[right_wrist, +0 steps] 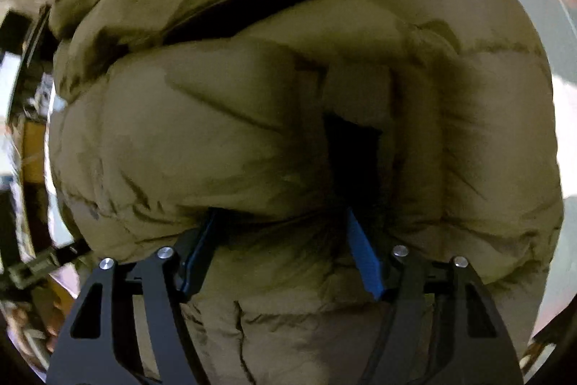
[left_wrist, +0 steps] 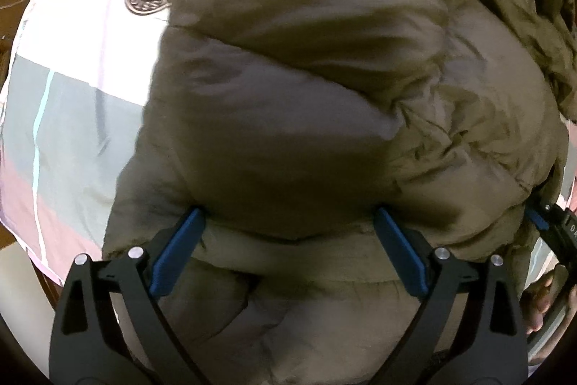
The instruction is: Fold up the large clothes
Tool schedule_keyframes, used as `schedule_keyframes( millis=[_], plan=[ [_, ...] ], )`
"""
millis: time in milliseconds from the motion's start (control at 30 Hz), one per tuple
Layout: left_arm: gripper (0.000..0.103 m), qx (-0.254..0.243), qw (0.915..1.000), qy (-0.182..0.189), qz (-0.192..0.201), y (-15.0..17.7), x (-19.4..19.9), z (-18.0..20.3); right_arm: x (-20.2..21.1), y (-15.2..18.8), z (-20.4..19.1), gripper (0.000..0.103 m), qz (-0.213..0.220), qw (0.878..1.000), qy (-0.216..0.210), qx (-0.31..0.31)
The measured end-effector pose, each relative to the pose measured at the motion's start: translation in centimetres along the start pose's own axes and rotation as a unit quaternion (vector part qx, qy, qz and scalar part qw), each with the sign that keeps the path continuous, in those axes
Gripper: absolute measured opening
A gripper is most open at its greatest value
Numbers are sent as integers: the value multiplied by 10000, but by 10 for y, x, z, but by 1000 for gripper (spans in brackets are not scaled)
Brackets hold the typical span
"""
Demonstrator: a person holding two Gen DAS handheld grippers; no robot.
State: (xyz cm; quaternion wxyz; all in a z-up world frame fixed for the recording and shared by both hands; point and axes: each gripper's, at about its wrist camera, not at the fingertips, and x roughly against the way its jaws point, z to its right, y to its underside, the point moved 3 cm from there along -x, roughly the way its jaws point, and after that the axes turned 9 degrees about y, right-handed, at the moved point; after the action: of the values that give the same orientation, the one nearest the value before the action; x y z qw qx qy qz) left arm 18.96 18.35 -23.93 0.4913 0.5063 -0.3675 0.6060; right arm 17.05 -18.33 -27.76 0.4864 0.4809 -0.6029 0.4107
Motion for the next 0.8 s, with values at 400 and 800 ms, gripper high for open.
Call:
schedule_keyframes(
  millis=[400, 800],
  plan=[
    [97, -306, 9929, 270, 1119, -29, 62, 48, 66, -18, 20, 72, 1404, 9888, 202, -459],
    [99, -445, 9981, -175, 382, -41, -13, 93, 3, -18, -60, 72, 503, 9967, 397, 497]
  ],
)
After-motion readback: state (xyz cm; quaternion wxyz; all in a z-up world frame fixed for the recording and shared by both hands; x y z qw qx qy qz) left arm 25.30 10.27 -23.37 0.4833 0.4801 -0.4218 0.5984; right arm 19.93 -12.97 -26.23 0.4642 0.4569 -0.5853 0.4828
